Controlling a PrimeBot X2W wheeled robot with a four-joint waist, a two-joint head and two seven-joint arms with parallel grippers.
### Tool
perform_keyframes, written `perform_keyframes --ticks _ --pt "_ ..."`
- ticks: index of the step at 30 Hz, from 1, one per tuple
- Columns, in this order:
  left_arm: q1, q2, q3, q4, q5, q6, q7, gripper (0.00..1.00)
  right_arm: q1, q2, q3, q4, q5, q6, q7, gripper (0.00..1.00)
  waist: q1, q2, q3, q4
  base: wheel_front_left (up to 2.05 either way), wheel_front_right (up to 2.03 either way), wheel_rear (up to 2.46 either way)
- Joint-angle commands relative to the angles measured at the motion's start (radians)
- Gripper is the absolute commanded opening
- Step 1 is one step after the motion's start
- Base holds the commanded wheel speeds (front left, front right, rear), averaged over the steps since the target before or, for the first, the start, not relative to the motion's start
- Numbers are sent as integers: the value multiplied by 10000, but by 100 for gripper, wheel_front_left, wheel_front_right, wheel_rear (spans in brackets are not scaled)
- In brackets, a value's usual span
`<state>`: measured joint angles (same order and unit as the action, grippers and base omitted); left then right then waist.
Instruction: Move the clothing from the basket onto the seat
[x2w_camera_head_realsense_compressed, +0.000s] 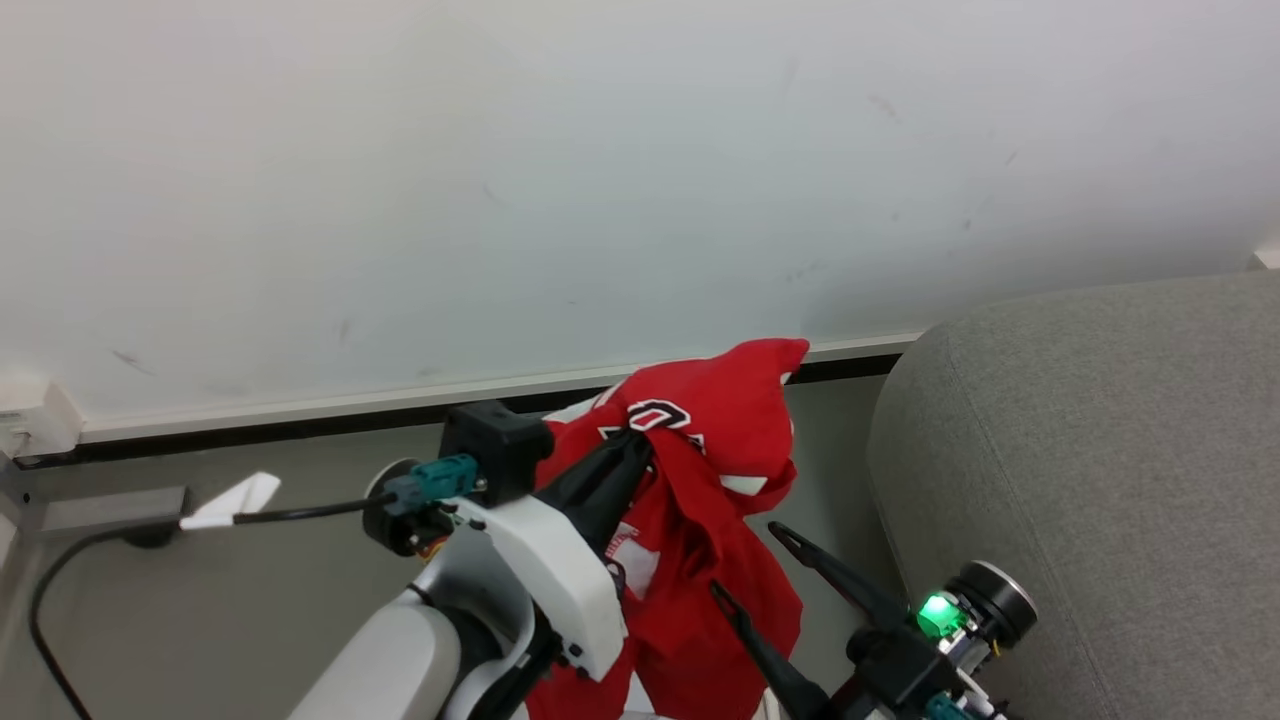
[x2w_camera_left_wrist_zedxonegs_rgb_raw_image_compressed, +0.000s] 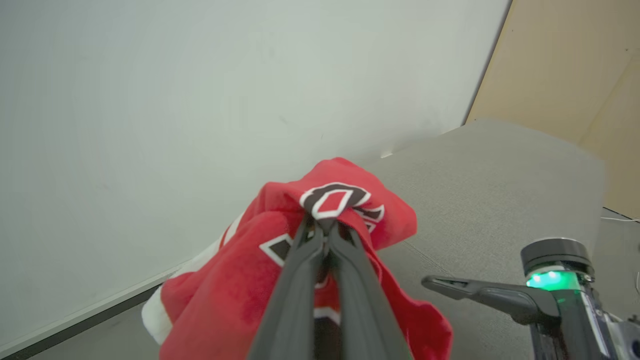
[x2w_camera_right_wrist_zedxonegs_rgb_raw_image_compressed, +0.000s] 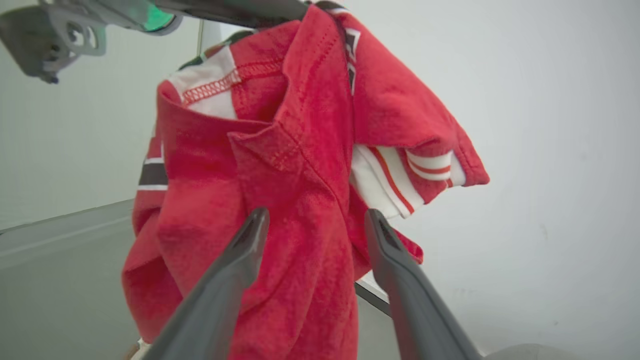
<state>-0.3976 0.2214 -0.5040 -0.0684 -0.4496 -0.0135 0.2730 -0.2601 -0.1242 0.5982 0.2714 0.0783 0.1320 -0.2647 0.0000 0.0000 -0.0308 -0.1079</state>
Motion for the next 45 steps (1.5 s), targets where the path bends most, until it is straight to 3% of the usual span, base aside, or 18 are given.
perform_keyframes --ticks 1,13,14,16,26,27,28,30,31,32,45 --pt "-40 -54 -76 -88 -78 -92 33 0 -349 -42 146 188 29 -25 6 100 0 0 11 27 0 0 0" --pt "-8 -501 -974 63 -557 -586 409 0 -2300 500 688 2009 392 -25 4 100 0 0 72 261 0 0 0" --pt "-14 -527 -1011 91 -580 -589 399 0 -2359 518 757 2105 469 -25 4 86 0 0 73 287 0 0 0" --pt "-16 -547 -1038 160 -633 -618 395 0 -2412 569 832 2188 787 -25 4 0 0 0 77 326 0 0 0" --pt "-20 -388 -892 385 -606 -412 266 0 -2480 568 952 2057 1465 -25 3 0 0 0 121 278 0 0 0" --pt "-19 -382 -863 414 -575 -384 237 7 -2464 554 938 2030 1517 -25 3 0 0 0 127 261 0 0 0" --pt "-17 -384 -833 448 -540 -327 173 26 -2433 553 920 2015 1596 -25 1 0 0 0 134 244 0 0 0" --pt "-28 -348 -831 525 -456 -301 123 38 -2390 555 877 1997 1774 -25 1 0 0 0 147 215 0 0 0" --pt "-31 -344 -820 558 -430 -262 43 49 -2368 556 851 1998 1885 -25 1 0 0 0 152 206 0 0 0" --pt "-29 -343 -799 601 -374 -195 -12 100 -2349 547 834 2012 1966 -25 1 0 0 0 158 197 0 0 0" --pt "99 -310 -833 1130 32 67 -776 100 -2263 290 293 2112 2517 -25 2 0 0 0 171 198 0 0 0"
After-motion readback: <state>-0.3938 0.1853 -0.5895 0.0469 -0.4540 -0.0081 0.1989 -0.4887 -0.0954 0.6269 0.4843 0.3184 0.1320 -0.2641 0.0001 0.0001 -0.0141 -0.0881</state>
